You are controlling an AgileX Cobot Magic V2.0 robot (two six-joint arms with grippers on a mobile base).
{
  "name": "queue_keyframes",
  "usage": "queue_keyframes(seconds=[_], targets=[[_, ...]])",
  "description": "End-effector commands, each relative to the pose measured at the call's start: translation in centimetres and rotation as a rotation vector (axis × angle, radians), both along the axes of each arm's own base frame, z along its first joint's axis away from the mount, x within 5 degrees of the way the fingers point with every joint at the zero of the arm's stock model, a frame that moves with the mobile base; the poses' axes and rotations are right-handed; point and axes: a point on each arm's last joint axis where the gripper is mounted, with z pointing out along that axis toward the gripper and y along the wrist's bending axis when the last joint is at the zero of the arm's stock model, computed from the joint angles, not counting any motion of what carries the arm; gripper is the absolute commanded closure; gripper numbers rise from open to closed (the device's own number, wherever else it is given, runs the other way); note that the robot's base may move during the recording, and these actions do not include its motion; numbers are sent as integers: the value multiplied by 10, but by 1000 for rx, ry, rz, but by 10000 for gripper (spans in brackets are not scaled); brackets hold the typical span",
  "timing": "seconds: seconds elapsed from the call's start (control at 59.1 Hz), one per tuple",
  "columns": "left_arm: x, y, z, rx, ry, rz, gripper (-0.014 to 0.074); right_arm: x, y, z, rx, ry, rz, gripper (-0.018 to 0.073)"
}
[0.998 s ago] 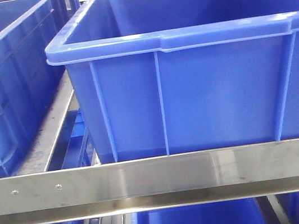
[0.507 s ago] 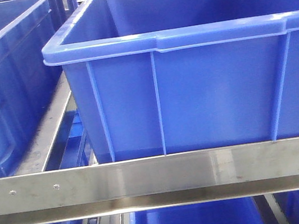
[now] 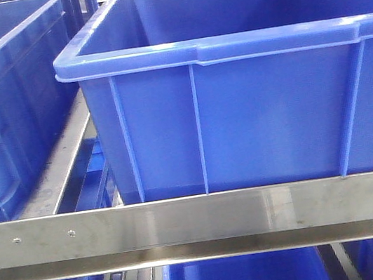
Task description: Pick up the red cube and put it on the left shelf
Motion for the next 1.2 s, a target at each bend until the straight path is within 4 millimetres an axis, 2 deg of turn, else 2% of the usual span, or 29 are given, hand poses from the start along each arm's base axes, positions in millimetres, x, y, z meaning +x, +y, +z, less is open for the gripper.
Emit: queue_keyframes(seconds=[0.0,0.288,0.44,0.609,0.863,0.998,1.184], targets=[[0,0,1,-9,-80,-7,495,-6,-3,29,44,-147,-8,512],[0,0,1,-9,-80,-7,495,-9,-9,35,-33,-206,-21,512],[0,0,1,-9,-80,-7,495,-25,-23,26,-58,-228,-51,512],[0,0,1,-9,-80,-7,495,-51,-47,-6,-33,-255,-124,512],[0,0,1,-9,-80,-7,495,-108,-78,-70,-42,-241,-232,512],[0,0,1,-9,-80,-7,495,-140,-91,-111,-54,-202,-296,512],[0,0,1,-9,-80,-7,495,-181,-101,-153,-27,-227,-390,512]])
